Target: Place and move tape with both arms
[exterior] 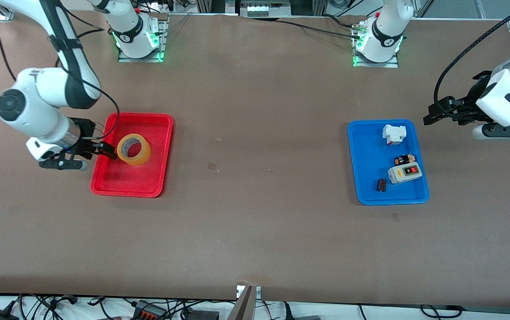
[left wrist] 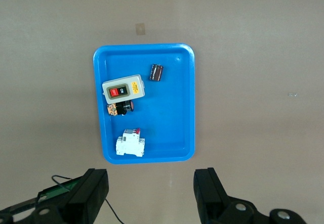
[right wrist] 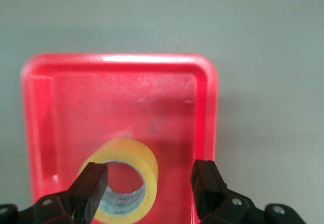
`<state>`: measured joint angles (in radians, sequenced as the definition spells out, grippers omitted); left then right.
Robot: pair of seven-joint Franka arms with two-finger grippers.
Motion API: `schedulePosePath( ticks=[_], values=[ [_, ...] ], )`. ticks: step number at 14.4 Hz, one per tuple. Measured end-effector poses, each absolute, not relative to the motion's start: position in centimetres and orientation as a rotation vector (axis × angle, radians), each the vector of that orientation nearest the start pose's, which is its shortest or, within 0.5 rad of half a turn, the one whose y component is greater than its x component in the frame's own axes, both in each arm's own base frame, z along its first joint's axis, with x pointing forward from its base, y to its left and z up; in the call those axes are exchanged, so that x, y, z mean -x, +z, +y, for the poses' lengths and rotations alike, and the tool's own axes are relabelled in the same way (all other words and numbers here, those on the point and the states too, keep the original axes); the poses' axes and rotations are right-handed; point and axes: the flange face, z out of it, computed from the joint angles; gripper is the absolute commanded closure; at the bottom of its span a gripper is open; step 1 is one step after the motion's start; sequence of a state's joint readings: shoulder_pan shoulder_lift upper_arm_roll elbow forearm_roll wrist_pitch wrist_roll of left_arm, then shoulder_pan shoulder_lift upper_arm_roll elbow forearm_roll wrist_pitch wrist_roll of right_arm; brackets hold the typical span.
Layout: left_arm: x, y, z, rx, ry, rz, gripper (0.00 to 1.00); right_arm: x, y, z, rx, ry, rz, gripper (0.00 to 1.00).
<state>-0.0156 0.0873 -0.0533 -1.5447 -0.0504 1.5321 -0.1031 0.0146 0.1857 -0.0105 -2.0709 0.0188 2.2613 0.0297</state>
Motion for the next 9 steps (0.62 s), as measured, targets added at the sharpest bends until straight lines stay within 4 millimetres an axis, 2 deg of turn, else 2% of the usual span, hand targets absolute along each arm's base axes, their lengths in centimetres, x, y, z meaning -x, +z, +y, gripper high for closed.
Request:
schedulePosePath(
  ticks=[3,5,6,9],
  values=[
    [-57.3,58.4,-4.4,3.183,0.166,-0.055,0.00,-59.4,41.4,0.3,3.126,-0.032,0.057,0.04],
    [-57.3,58.4,-4.4,3.183,0.167,-0.054,0.00,-59.6,46.4,0.3,3.125,-0.031,0.054,0.04],
    [-57.3,58.4,-4.4,3.183,0.167,-0.054,0.00,-59.5,49.0,0.3,3.124,-0.030,0.052,0.01],
    [-57.3,58.4,-4.4,3.182,0.168,-0.053,0.00,-57.8,56.0,0.3,3.121,-0.070,0.048,0.01]
  ],
)
